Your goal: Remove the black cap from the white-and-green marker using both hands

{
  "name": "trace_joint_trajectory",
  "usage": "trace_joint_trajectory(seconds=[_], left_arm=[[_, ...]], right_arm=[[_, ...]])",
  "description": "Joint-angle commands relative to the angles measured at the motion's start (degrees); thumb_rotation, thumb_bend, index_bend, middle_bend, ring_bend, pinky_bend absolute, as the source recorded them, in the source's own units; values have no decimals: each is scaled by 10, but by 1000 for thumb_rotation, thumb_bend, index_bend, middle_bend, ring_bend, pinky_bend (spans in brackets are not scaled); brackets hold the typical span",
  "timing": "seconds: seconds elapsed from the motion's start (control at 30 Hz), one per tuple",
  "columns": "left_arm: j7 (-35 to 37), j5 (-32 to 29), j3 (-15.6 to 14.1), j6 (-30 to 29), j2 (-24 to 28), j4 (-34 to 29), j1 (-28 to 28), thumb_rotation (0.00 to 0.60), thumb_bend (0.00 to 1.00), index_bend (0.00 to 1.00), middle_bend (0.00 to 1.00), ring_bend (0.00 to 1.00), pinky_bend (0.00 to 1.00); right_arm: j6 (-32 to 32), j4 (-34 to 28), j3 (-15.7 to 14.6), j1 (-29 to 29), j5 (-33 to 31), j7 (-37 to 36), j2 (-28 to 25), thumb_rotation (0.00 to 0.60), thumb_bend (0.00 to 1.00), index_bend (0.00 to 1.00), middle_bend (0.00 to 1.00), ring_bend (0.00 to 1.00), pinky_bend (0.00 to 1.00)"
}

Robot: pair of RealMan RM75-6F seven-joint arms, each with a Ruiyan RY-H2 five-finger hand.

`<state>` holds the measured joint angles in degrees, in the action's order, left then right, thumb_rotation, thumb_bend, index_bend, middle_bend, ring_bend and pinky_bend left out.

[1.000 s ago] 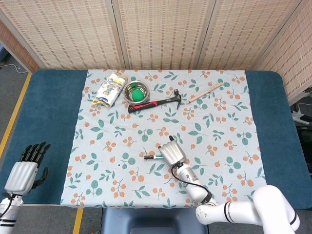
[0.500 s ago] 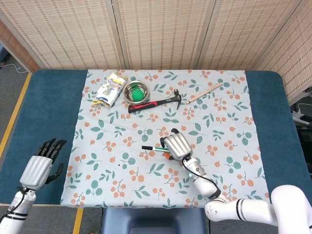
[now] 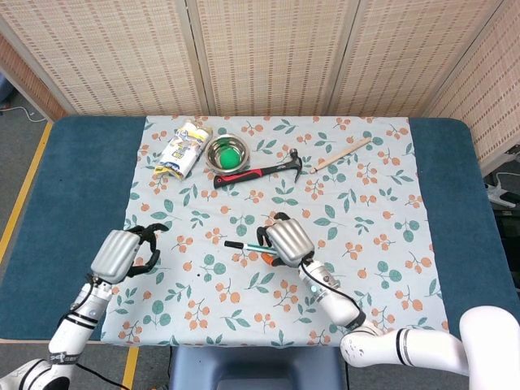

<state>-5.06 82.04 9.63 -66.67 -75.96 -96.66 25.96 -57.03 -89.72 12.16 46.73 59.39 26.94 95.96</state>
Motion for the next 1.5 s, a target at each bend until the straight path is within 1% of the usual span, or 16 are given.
trace_joint_trajectory(seconds=[0.03, 0.2, 0.33, 0.43, 0.8, 1.03, 1.27, 1.5], left_arm=[[-54, -35, 3, 32, -29, 0, 25, 600, 449, 310, 588, 465, 676], [-115, -52, -7, 39, -61, 21, 38, 600, 429, 293, 556, 450, 667], [-149, -59, -10, 36, -89, 43, 47, 600, 408, 284, 551, 447, 665], [-158, -67, -8, 39, -102, 52, 54, 600, 394, 279, 553, 447, 666], [-155, -87, 2, 41, -130, 62, 72, 600, 366, 283, 574, 448, 680], [-154, -86, -1, 37, -146, 64, 79, 600, 364, 346, 611, 462, 699], [-118, -80, 1, 26, -172, 80, 80, 600, 365, 382, 637, 479, 719], [-95, -81, 5, 24, -186, 92, 83, 600, 365, 424, 655, 484, 726]], right_arm=[[8, -9, 4, 23, -45, 62, 9, 600, 303, 858, 852, 596, 232], [-9, -23, 5, 45, -94, 139, 17, 600, 305, 858, 851, 596, 233], [-23, -32, 5, 55, -123, 170, 23, 600, 308, 858, 851, 596, 233], [-32, -35, 3, 57, -130, 179, 25, 600, 310, 858, 852, 596, 232], [-43, -26, 0, 69, -139, 187, 38, 600, 314, 858, 851, 596, 232], [-51, -14, -3, 73, -134, 188, 49, 600, 316, 858, 852, 596, 232], [-50, -14, -1, 71, -138, 176, 51, 600, 319, 858, 851, 596, 232], [-51, -15, -3, 70, -136, 172, 51, 600, 319, 858, 851, 596, 232]])
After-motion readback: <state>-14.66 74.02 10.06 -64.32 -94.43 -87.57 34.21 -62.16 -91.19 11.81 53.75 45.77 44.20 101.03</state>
